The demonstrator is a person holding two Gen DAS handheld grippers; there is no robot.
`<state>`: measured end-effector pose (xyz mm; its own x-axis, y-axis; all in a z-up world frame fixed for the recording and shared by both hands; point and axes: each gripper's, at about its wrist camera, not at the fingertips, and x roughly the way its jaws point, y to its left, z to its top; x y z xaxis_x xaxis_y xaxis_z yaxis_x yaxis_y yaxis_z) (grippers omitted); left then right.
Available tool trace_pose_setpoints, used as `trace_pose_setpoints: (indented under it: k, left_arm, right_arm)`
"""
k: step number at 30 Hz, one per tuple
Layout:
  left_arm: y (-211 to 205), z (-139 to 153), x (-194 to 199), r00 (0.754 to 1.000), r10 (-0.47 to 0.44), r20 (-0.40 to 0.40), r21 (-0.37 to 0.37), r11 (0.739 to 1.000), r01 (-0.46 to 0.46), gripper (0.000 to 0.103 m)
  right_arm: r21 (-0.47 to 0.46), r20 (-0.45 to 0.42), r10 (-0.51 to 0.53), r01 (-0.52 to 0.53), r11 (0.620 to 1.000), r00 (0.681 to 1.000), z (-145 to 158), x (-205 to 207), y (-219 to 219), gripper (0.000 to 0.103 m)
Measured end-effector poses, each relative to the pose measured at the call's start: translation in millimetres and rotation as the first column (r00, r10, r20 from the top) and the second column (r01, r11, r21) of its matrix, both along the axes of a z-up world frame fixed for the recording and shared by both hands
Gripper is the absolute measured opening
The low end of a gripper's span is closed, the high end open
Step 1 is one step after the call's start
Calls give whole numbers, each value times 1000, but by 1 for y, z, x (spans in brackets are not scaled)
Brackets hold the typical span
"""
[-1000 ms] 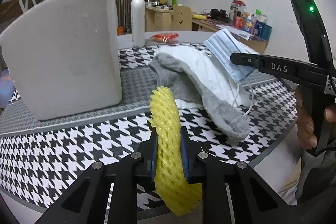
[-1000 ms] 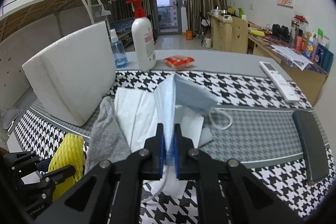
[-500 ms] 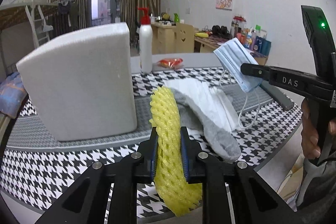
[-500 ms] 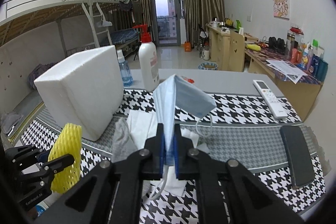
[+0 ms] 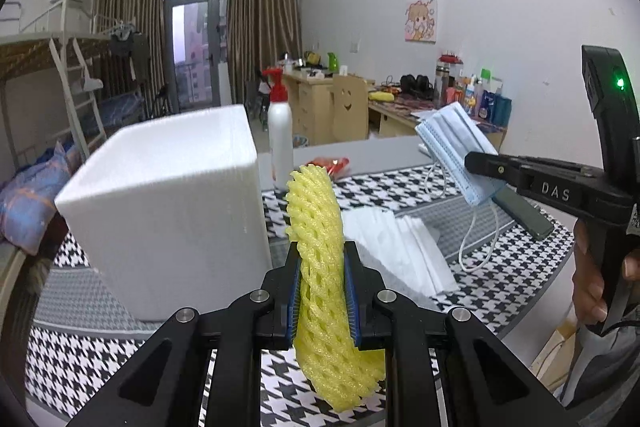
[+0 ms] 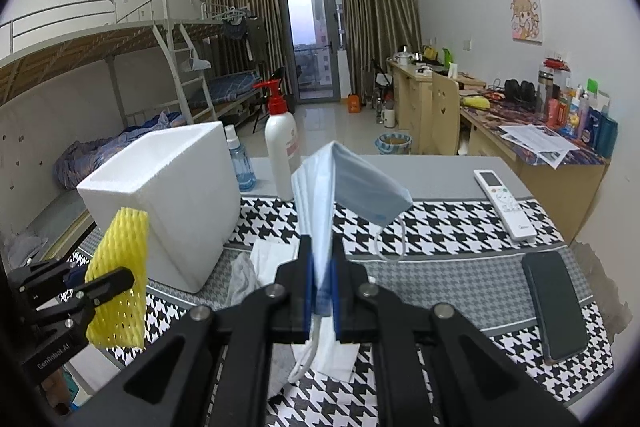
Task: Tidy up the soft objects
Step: 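Lift and carry the yellow net with left tool while right tool carries the mask toward the box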
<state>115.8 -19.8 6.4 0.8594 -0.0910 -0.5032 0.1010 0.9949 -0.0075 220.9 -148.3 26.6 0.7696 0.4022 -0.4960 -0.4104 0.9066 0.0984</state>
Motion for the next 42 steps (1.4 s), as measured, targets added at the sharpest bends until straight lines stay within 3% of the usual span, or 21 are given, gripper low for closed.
trace_pose_setpoints:
  k: [18,42]
  left_arm:
    - [8,36,6,992,14,129,18,1000,-17,20]
    - [27,66,15,973,81,218,31,996,-89,20]
  right_arm:
    - [2,100,21,-22,1000,995,19,-5,9,10]
    - [22,166,56,-61,998,985,43,-7,26,10]
